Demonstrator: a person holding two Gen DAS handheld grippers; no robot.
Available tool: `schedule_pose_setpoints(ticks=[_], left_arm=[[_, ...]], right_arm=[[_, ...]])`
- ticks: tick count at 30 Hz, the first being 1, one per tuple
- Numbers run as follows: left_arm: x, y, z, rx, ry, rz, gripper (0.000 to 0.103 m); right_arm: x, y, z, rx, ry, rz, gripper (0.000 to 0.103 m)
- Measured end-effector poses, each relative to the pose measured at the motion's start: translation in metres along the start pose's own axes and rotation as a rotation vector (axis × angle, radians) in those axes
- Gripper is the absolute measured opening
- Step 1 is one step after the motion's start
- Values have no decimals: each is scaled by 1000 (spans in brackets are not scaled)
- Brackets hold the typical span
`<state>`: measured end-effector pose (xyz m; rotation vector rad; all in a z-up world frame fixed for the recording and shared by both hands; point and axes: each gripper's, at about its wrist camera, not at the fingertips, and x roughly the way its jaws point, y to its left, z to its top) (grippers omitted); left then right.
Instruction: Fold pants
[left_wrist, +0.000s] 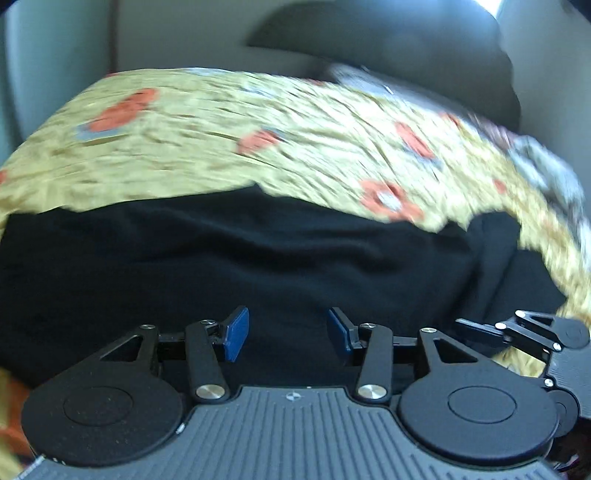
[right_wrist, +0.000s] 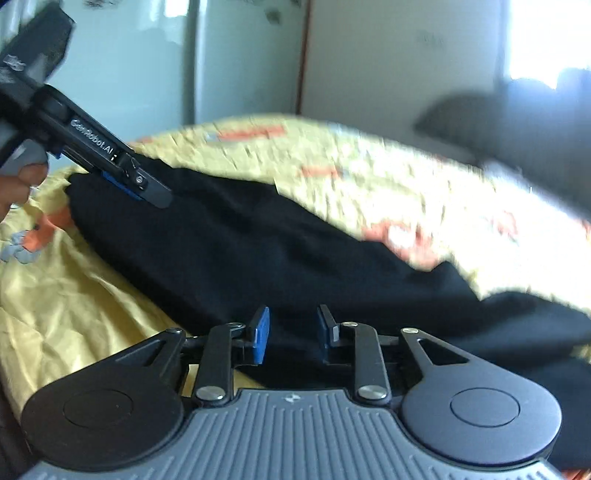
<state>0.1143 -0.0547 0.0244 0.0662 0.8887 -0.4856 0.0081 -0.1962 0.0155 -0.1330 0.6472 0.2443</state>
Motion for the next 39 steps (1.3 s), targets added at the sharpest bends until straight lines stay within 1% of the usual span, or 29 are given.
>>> schedule_pose_setpoints(ticks=[1, 2, 4, 5, 6, 7, 8, 9, 10, 11, 13, 15, 17, 20, 22, 26, 28, 30, 33, 35, 36, 39], left_arm=[[9, -9, -3, 29, 22, 2, 52], [16, -15, -7, 46, 47, 0, 52], [24, -25, -11, 64, 71, -25, 52], [27, -28, -12, 68, 68, -24, 52], [29, -32, -12, 74, 57, -13, 52], [31, -38, -11, 85, 38, -2, 52], [34, -43, -11, 92, 22, 5, 52], [37, -46, -11, 98, 11, 14, 52], [41, -48, -11, 99, 10, 24, 52], [46, -50, -10, 101, 13, 31, 53], [48, -57, -14, 116, -5, 56, 56], [48, -67, -20, 164, -34, 87, 58], [49, -76, -26, 207, -63, 119, 60], [51, -86, -36, 259, -116, 165, 61], [52, -89, -40, 272, -143, 181, 62], [53, -89, -44, 258, -177, 184, 65], [54, -87, -43, 243, -182, 180, 68], [56, -85, -42, 229, -180, 179, 71], [56, -82, -40, 205, -175, 177, 75], [57, -81, -41, 199, -180, 180, 77], [57, -80, -42, 197, -183, 181, 78], [57, -78, -43, 186, -194, 181, 81]], right_arm=[[6, 0, -5, 0, 44, 2, 26], [5, 2, -9, -6, 56, 4, 26], [-8, -1, -12, 13, 26, 18, 27], [-16, -8, -14, 53, 4, 21, 27], [-24, -21, -15, 112, -29, 0, 29], [-29, -34, -17, 170, -55, -32, 37], [-34, -51, -20, 248, -79, -78, 51], [-38, -72, -24, 344, -101, -133, 58], [-41, -91, -30, 432, -123, -168, 65], [-43, -111, -36, 520, -142, -178, 65], [-43, -148, -48, 689, -158, -156, 65], [-39, -176, -61, 820, -171, -123, 66], [-30, -202, -66, 911, -171, -79, 66], [-19, -220, -69, 1003, -186, -15, 66], [-18, -226, -66, 1018, -191, -11, 66], [-14, -235, -38, 952, -203, -18, 66], [-6, -239, -22, 906, -196, -14, 68], [11, -243, -3, 849, -178, -33, 68], [40, -248, 17, 778, -117, -49, 68], [50, -248, 23, 748, -96, -75, 68], [46, -247, 25, 743, -118, -101, 68], [15, -249, 17, 775, -236, -146, 69]])
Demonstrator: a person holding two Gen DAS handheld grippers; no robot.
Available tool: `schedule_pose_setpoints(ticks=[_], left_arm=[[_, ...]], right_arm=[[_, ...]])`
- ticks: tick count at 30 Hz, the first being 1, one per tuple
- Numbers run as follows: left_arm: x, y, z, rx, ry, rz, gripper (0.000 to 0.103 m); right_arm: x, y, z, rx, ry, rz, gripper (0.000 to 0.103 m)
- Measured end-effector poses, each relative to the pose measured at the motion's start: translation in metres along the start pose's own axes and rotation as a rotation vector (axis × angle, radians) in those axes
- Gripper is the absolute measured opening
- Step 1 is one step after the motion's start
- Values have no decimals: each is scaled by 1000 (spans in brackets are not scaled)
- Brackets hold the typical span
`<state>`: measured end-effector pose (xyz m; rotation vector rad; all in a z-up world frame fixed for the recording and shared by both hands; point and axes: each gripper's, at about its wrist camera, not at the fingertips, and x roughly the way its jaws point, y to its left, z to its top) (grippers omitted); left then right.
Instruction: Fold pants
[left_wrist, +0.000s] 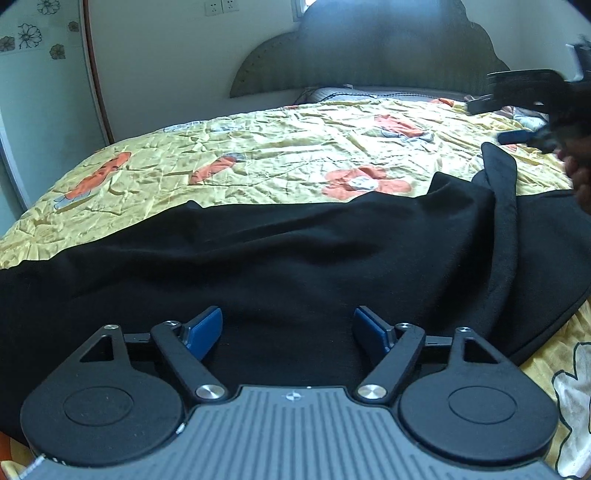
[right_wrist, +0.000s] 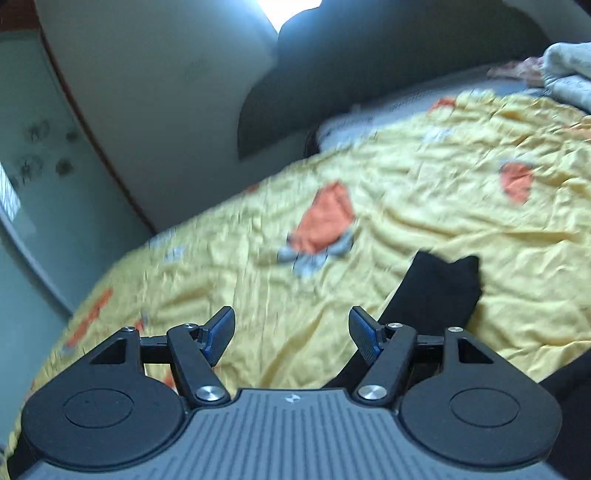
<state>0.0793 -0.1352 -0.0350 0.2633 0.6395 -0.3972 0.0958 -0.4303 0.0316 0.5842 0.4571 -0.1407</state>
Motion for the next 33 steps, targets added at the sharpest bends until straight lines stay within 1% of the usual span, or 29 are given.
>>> schedule_pose_setpoints(ticks=[2, 4, 6, 8, 10, 12, 14, 16, 18, 23, 27, 28, 29, 30, 31, 32, 33], left_arm=[[0, 1, 0, -6, -2, -3, 81], [1, 2, -1, -12, -3, -4, 82], [1, 2, -1, -16, -6, -4, 82], [1, 1, -1, -18, -8, -2, 83], [1, 1, -1, -16, -9, 1, 83], [1, 0, -2, -16, -8, 5, 84], [1, 1, -1, -18, -7, 6, 86], [2, 3, -1, -23, -6, 7, 88], [3, 4, -1, -28, -6, 9, 89], [4, 3, -2, -28, -9, 14, 91], [3, 3, -2, -27, -10, 14, 91], [3, 3, -2, -27, -11, 14, 91], [3, 3, -2, -28, -11, 14, 91], [3, 3, -2, -28, -11, 14, 91], [3, 3, -2, -28, -11, 13, 91], [3, 4, -1, -29, -8, 12, 91], [2, 4, 0, -30, -5, 11, 92]], right_arm=[[-22, -15, 1, 61, -49, -34, 73], [-36, -34, -2, 130, -53, -59, 74], [-36, -55, -8, 208, 5, -27, 75], [-27, -71, -17, 297, 70, 37, 75], [-19, -79, -23, 354, 92, 79, 75], [-9, -82, -25, 365, 85, 79, 75], [-3, -84, -25, 386, 59, 86, 75], [-7, -85, -22, 418, 0, 121, 75], [-14, -84, -17, 407, -48, 156, 75], [-4, -90, -10, 413, -61, 175, 75], [19, -103, -7, 448, -52, 126, 73], [25, -105, -6, 450, -50, 111, 66], [29, -106, -6, 452, -44, 93, 55], [33, -108, -5, 457, -39, 75, 47], [35, -110, -5, 465, -34, 60, 30], [37, -111, -6, 473, -30, 47, 15], [37, -113, -6, 477, -28, 38, 11]])
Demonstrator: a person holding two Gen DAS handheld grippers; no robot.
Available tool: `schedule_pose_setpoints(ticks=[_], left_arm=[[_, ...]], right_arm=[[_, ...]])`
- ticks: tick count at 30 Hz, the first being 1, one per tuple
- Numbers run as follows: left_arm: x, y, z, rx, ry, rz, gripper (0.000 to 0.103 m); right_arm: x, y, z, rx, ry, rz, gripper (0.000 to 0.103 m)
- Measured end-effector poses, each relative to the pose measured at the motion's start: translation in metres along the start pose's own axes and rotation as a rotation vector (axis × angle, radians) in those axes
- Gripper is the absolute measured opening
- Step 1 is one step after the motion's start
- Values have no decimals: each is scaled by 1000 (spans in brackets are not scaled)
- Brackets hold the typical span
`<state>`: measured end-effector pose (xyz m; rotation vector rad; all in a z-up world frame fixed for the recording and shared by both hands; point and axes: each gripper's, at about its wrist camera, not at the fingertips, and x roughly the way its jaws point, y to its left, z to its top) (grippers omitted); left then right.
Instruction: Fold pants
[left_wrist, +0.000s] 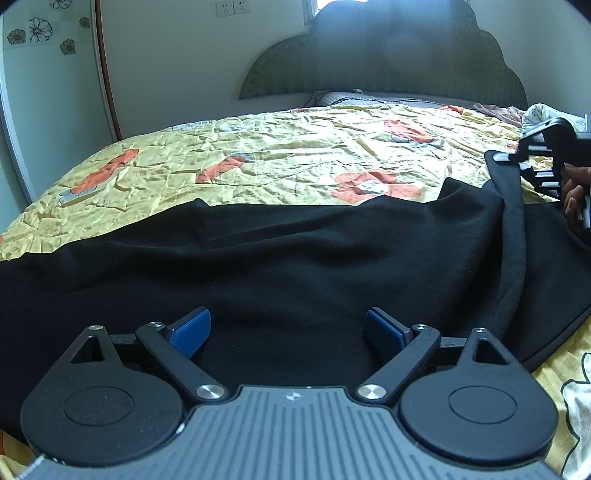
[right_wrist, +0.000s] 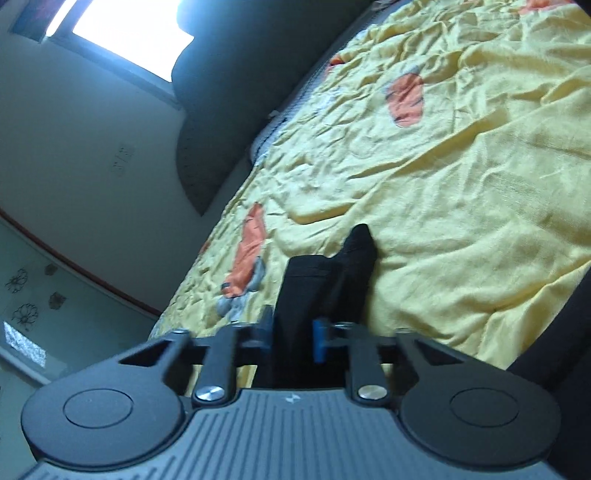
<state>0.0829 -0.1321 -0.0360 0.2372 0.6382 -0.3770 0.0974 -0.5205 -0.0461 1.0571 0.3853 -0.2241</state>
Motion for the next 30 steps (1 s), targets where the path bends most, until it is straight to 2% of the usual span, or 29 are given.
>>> schedule_pose_setpoints(ticks=[3, 6, 11, 15, 17, 20, 22, 25, 30], left_arm=[[-4, 0, 7, 9, 5, -24, 83], [-16, -6, 14, 34, -26, -79, 83], [-40, -41, 20, 185, -119, -209, 86], [-48, -77, 18, 304, -114, -316, 86], [-49, -95, 15, 357, -120, -345, 86], [-46, -121, 8, 450, -121, -341, 84], [-42, -133, 5, 486, -106, -335, 79], [-38, -137, 5, 465, -85, -351, 79], [-32, -136, 8, 449, -69, -334, 79]], right_arm=[[-11, 3, -1, -33, -31, -29, 5], [-36, 13, 0, -97, -83, -49, 4], [-81, 28, 4, -185, -156, -67, 5], [-114, 33, 5, -202, -190, -68, 5], [-125, 34, 5, -185, -197, -46, 5], [-134, 36, 4, -198, -192, -45, 5], [-132, 32, 3, -192, -173, -51, 5], [-124, 19, 0, -166, -123, -48, 5], [-108, -16, -6, -100, -104, -155, 5]])
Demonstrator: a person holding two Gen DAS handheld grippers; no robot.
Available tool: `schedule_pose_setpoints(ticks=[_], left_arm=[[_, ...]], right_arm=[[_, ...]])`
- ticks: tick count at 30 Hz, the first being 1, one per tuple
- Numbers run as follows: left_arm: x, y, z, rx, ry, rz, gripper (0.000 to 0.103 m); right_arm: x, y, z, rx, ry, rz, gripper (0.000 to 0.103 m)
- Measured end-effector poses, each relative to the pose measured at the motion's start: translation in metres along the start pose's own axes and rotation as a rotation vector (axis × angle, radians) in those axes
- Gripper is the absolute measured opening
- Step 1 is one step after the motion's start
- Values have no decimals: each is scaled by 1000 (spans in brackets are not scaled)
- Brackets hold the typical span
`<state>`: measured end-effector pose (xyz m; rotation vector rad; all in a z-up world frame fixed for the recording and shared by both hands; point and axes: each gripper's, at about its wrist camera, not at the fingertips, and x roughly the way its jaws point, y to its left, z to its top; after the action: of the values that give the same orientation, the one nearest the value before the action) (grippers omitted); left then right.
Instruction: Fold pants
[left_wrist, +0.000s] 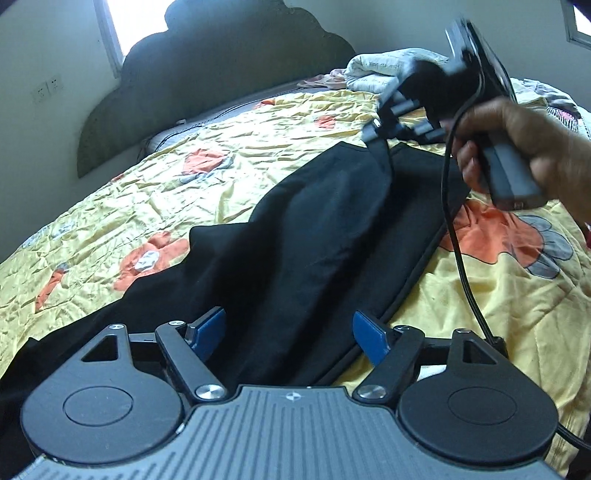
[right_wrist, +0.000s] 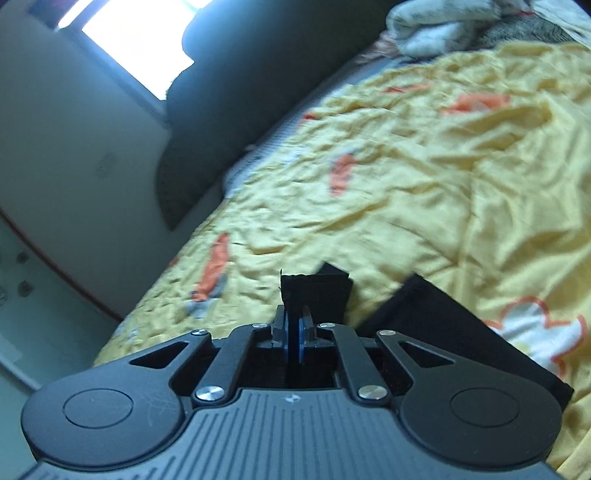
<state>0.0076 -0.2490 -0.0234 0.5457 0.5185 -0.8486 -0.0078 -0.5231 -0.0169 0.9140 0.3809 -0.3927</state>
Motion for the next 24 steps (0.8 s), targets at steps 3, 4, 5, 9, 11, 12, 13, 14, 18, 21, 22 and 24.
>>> schedule_pose_setpoints(ticks=[3, 4, 5, 9, 11, 12, 13, 14, 18, 21, 22, 24], left_arm=[[-2, 2, -1, 0, 1, 5, 81], [-1, 2, -1, -2, 3, 6, 81], [-1, 2, -1, -6, 6, 6, 81], [2, 2, -1, -14, 4, 11, 81], [1, 1, 0, -3, -2, 18, 81], [0, 0, 0, 2, -5, 23, 82], [-1, -2, 0, 8, -8, 27, 82], [-1, -2, 0, 12, -10, 30, 82], [0, -2, 0, 5, -9, 29, 82], [1, -1, 0, -3, -6, 32, 82], [0, -1, -1, -5, -6, 33, 82], [0, 0, -1, -8, -8, 36, 82]], right_arm=[[10, -26, -4, 87, 19, -13, 9], [12, -33, -5, 123, 27, 5, 10], [13, -38, -5, 155, 25, 30, 10], [18, -44, -6, 200, 18, 91, 22], [20, -39, -5, 198, 21, 88, 29], [19, -36, -5, 190, 23, 86, 32], [19, -33, -5, 172, 24, 85, 38], [17, -29, -5, 153, 22, 73, 39], [6, -21, -9, 142, 13, 72, 69], [-2, -15, -12, 97, 6, 51, 77], [-2, -13, -14, 80, 6, 34, 77], [-3, -10, -17, 43, -5, 29, 77]])
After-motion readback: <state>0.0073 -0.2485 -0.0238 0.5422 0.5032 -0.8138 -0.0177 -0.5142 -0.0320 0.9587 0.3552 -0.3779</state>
